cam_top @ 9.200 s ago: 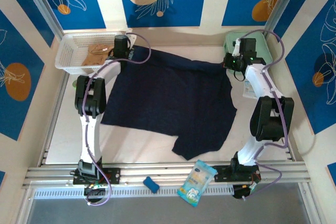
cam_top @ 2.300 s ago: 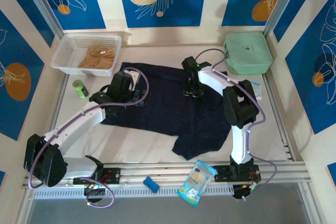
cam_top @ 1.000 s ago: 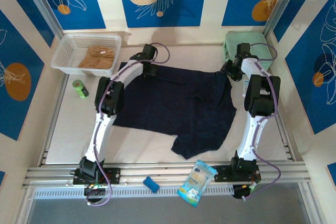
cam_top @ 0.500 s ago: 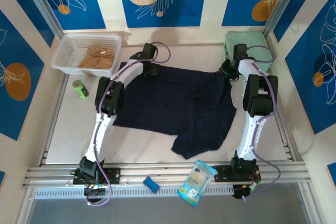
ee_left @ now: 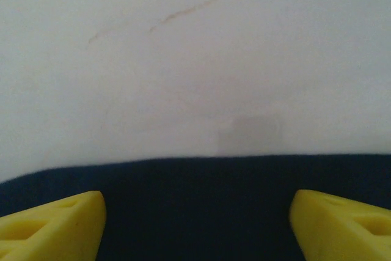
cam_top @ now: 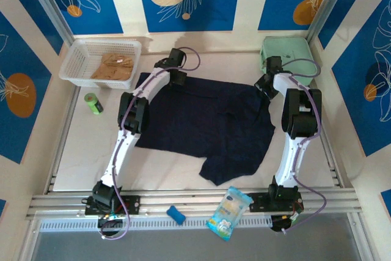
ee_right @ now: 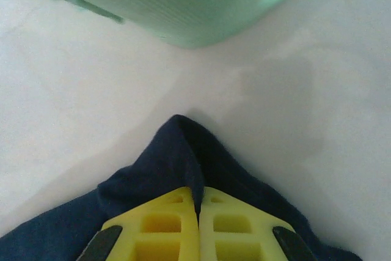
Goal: Fold and stack the t-shirts
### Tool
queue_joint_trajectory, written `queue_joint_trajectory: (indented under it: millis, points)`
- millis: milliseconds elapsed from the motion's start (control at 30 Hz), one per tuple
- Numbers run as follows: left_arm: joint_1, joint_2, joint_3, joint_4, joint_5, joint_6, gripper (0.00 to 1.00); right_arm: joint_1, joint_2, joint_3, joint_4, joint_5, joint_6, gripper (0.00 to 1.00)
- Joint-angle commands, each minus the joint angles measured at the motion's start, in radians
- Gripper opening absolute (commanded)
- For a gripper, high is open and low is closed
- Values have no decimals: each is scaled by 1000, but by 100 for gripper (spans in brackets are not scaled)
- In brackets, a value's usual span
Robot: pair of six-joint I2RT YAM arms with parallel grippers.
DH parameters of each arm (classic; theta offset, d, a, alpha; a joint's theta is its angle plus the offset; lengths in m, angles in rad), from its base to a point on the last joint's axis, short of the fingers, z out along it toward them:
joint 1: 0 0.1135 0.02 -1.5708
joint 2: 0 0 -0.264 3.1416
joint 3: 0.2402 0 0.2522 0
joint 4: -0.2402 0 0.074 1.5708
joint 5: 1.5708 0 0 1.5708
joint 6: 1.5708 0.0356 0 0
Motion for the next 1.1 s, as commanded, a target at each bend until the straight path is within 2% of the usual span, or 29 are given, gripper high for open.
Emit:
queue_joint_trajectory:
  millis: [0,200,367,533,700,800,867,967,1067]
  points:
    - [11,28,22,-99,-53,1,80,17,-74,-30,0,158,101,0]
    - [18,29,22,-111,-61,-2,80,33,-90,-63,38,229,199,0]
    - [18,28,22,-92,-45,19,80,41,-56,-14,44,234,198,0]
    - [18,22,20,-66,-26,34,87,43,-62,13,-18,289,212,17]
    - [10,-23,19,-36,17,43,92,48,-151,-48,-49,362,216,32]
    - [-1,-66,20,-11,30,69,95,47,-236,-96,-52,386,182,36]
    - [-12,-95,20,4,39,86,96,51,-291,-132,-22,369,125,32]
    - [-29,-148,19,9,43,99,97,51,-326,-131,-29,263,15,17]
    - [-46,-219,-8,-4,26,96,97,45,-289,-65,-134,115,-67,2]
